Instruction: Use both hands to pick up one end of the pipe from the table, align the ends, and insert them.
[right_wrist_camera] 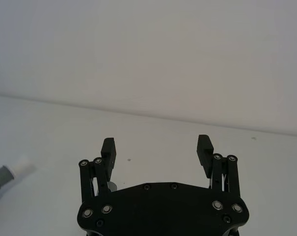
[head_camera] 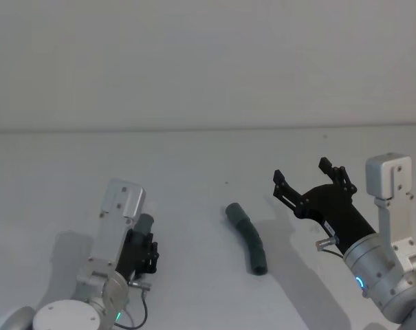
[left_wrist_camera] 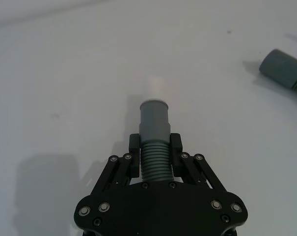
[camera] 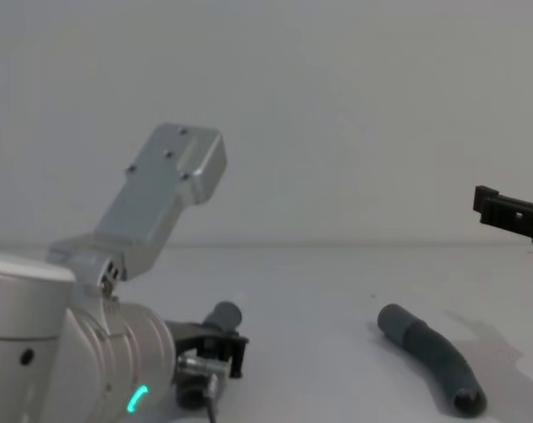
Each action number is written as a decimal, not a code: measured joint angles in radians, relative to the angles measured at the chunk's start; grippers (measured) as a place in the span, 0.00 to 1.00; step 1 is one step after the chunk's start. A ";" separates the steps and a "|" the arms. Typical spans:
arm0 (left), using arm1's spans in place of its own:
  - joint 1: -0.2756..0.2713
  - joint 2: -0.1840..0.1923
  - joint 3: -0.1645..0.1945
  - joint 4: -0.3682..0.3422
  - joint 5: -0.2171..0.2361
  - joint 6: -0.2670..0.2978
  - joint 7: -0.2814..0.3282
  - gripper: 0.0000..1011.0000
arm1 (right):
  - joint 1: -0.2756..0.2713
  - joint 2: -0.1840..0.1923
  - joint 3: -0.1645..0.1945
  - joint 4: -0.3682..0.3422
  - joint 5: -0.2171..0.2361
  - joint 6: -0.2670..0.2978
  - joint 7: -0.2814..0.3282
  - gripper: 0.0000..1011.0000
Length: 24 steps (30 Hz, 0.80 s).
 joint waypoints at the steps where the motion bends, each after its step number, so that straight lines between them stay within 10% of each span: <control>1: -0.001 0.004 0.000 -0.002 0.003 -0.004 -0.002 0.32 | 0.000 0.000 0.000 0.000 0.000 0.000 0.000 0.99; 24: -0.053 0.248 -0.038 -0.075 -0.002 -0.174 -0.277 0.32 | 0.000 0.000 0.000 0.000 0.000 0.000 0.000 0.99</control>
